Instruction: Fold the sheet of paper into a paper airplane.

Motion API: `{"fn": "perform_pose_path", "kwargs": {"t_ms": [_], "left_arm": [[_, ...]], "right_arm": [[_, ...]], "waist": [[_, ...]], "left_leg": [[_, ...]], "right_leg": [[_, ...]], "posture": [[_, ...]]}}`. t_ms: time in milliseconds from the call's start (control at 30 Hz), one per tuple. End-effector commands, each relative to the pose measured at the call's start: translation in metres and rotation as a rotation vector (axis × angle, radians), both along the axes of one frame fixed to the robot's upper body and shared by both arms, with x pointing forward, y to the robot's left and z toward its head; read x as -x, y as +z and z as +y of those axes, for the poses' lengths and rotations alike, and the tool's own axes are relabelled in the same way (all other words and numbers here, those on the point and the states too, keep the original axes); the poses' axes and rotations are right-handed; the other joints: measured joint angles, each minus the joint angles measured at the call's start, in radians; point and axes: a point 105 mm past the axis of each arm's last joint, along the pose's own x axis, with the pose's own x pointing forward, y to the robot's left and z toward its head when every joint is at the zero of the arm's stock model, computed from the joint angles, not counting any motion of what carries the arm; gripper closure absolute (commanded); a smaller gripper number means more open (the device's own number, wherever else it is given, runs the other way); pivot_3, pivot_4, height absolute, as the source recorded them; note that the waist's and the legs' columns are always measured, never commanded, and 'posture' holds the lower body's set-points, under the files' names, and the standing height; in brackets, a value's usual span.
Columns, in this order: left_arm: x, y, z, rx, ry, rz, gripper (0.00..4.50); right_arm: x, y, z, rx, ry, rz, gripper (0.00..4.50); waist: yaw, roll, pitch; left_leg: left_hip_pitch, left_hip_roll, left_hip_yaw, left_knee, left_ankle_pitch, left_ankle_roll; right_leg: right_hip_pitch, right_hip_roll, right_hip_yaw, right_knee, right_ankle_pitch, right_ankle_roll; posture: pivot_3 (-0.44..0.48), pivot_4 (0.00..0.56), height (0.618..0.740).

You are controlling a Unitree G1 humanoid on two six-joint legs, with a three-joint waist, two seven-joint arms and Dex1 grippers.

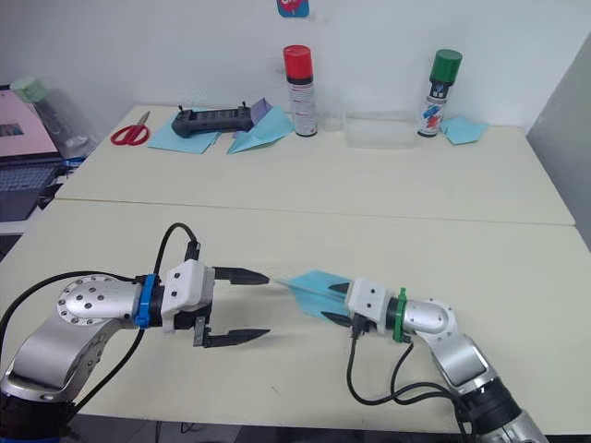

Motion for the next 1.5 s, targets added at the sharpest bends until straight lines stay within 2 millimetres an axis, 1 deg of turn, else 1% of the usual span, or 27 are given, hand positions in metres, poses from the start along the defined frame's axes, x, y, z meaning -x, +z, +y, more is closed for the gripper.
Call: {"fn": "perform_pose_path", "kwargs": {"t_ms": [33,133,233,333,400,633,733,800,867,933,967,1067,1100,1167,1233,1333,1400,1467,1500], "left_arm": [[0.003,0.007,-0.007,0.023,-0.021,-0.023,0.05],[0.001,0.009,-0.007,0.030,-0.008,-0.027,0.05],[0.000,0.010,-0.004,0.045,0.020,-0.008,0.05],[-0.001,0.013,-0.003,0.061,0.036,0.002,0.05],[0.000,0.015,-0.002,0.081,0.041,0.031,0.00],[-0.003,0.025,0.000,0.138,0.067,0.082,0.00],[-0.009,0.032,-0.002,0.138,0.073,0.073,0.00],[-0.012,0.043,-0.007,0.168,0.062,0.086,0.00],[-0.011,0.056,-0.020,0.215,0.020,0.107,0.00],[-0.004,0.060,-0.032,0.212,-0.041,0.118,0.00],[-0.002,0.061,-0.035,0.205,-0.059,0.122,0.00],[0.005,0.063,-0.045,0.186,-0.130,0.142,0.00],[0.002,0.064,-0.049,0.182,-0.139,0.130,0.00],[0.001,0.067,-0.062,0.180,-0.192,0.123,0.00],[0.000,0.066,-0.068,0.168,-0.224,0.111,0.00],[-0.004,0.066,-0.070,0.163,-0.233,0.106,0.00],[-0.006,0.063,-0.069,0.154,-0.241,0.105,0.00],[-0.008,0.059,-0.068,0.149,-0.245,0.109,0.00],[-0.009,0.056,-0.068,0.146,-0.249,0.109,0.00]], "right_arm": [[-0.006,0.005,-0.001,-0.028,-0.027,0.013,2.05],[-0.012,0.000,-0.002,-0.029,-0.055,0.047,2.05],[-0.018,0.000,-0.001,-0.054,-0.082,0.080,2.67],[-0.019,-0.001,-0.002,-0.059,-0.089,0.093,3.69],[-0.020,-0.002,-0.004,-0.065,-0.102,0.103,4.48],[-0.018,-0.002,-0.016,-0.082,-0.146,0.116,4.48],[-0.017,0.003,-0.034,-0.111,-0.230,0.132,4.48],[-0.016,0.011,-0.051,-0.155,-0.334,0.144,4.48],[-0.010,0.020,-0.072,-0.200,-0.454,0.148,4.48],[-0.003,0.027,-0.088,-0.235,-0.559,0.149,4.48],[-0.001,0.029,-0.093,-0.246,-0.593,0.151,4.48],[0.007,0.035,-0.117,-0.281,-0.773,0.135,4.48],[0.013,0.034,-0.126,-0.288,-0.847,0.137,4.48],[0.034,0.021,-0.140,-0.295,-0.996,0.176,4.48],[0.050,0.010,-0.146,-0.293,-1.096,0.215,4.48],[0.061,0.002,-0.150,-0.294,-1.190,0.233,4.48],[0.065,0.000,-0.148,-0.303,-1.221,0.241,4.48],[0.064,0.001,-0.143,-0.320,-1.213,0.249,4.48],[0.063,0.002,-0.141,-0.331,-1.204,0.252,4.30]], "waist": [[0.000,0.000,0.000],[0.000,0.000,0.000],[-0.001,0.000,0.000],[-0.001,0.000,0.000],[-0.001,0.000,0.000],[0.001,0.000,0.000],[0.007,0.000,0.000],[0.014,0.000,0.000],[0.020,0.000,0.000],[0.022,0.000,0.000],[0.021,0.000,0.000],[0.013,0.000,0.000],[0.013,0.000,0.000],[0.021,0.000,0.000],[0.024,0.000,-0.001],[0.011,0.002,-0.002],[0.002,0.002,-0.002],[0.000,0.002,-0.002],[0.000,0.002,-0.002]], "left_leg": [[0.000,0.000,0.000,0.000,0.000,0.000],[0.000,0.000,0.000,0.000,0.000,0.000],[0.000,0.000,0.000,0.000,0.000,0.000],[0.000,0.000,0.000,0.000,0.000,0.000],[0.000,0.000,0.000,0.000,0.000,0.000],[0.000,0.000,0.000,0.001,0.000,0.000],[0.000,0.000,0.000,0.001,0.000,0.000],[0.000,-0.001,-0.001,0.001,0.000,0.000],[0.000,-0.001,-0.001,0.001,0.000,0.000],[0.000,-0.001,-0.001,0.001,0.000,0.000],[-0.001,-0.001,-0.001,0.001,0.000,0.000],[0.000,0.000,-0.001,0.001,0.000,0.000],[0.001,0.000,-0.001,0.001,0.000,0.000],[0.001,0.000,-0.002,0.001,0.000,0.000],[0.001,0.000,-0.003,0.001,0.000,0.000],[0.001,0.000,-0.001,0.001,0.000,0.000],[0.002,0.000,0.001,0.002,0.000,0.000],[0.003,0.000,0.001,0.002,0.000,0.000],[0.003,0.000,0.000,0.002,0.000,0.000]], "right_leg": [[0.000,0.000,0.000,0.000,0.000,0.000],[0.000,0.000,0.000,0.000,0.001,-0.001],[0.000,0.000,0.000,0.001,0.001,-0.001],[0.000,0.000,0.000,0.001,0.001,-0.001],[0.000,0.000,0.000,0.001,0.001,-0.001],[0.000,0.000,0.000,0.002,0.001,-0.001],[0.000,0.000,0.000,0.002,0.001,-0.001],[0.000,0.000,0.000,0.001,0.001,-0.001],[0.000,0.000,-0.001,0.002,0.001,-0.001],[0.000,0.000,-0.001,0.002,0.000,0.000],[0.000,0.000,-0.001,0.002,0.000,0.000],[0.000,0.000,0.000,0.003,0.000,0.000],[0.000,0.001,0.000,0.004,0.000,0.000],[0.000,0.001,-0.001,0.007,-0.001,-0.001],[0.000,0.002,-0.002,0.007,-0.001,-0.001],[-0.001,0.001,0.001,0.007,-0.001,-0.001],[-0.001,0.001,0.002,0.007,-0.001,-0.001],[-0.001,0.001,0.002,0.009,-0.001,-0.001],[-0.001,0.001,0.002,0.009,-0.001,-0.001]], "posture": [[0.000,0.150,0.740],[0.000,0.150,0.740],[0.000,0.150,0.740],[0.000,0.150,0.740],[0.000,0.150,0.740],[0.000,0.150,0.740],[0.000,0.150,0.740],[0.000,0.150,0.740],[0.000,0.150,0.740],[0.000,0.150,0.740],[0.000,0.150,0.740],[0.000,0.150,0.740],[0.000,0.150,0.740],[0.000,0.150,0.740],[0.000,0.150,0.740],[0.000,0.150,0.740],[0.000,0.150,0.740],[0.000,0.150,0.740],[0.000,0.150,0.740]]}}
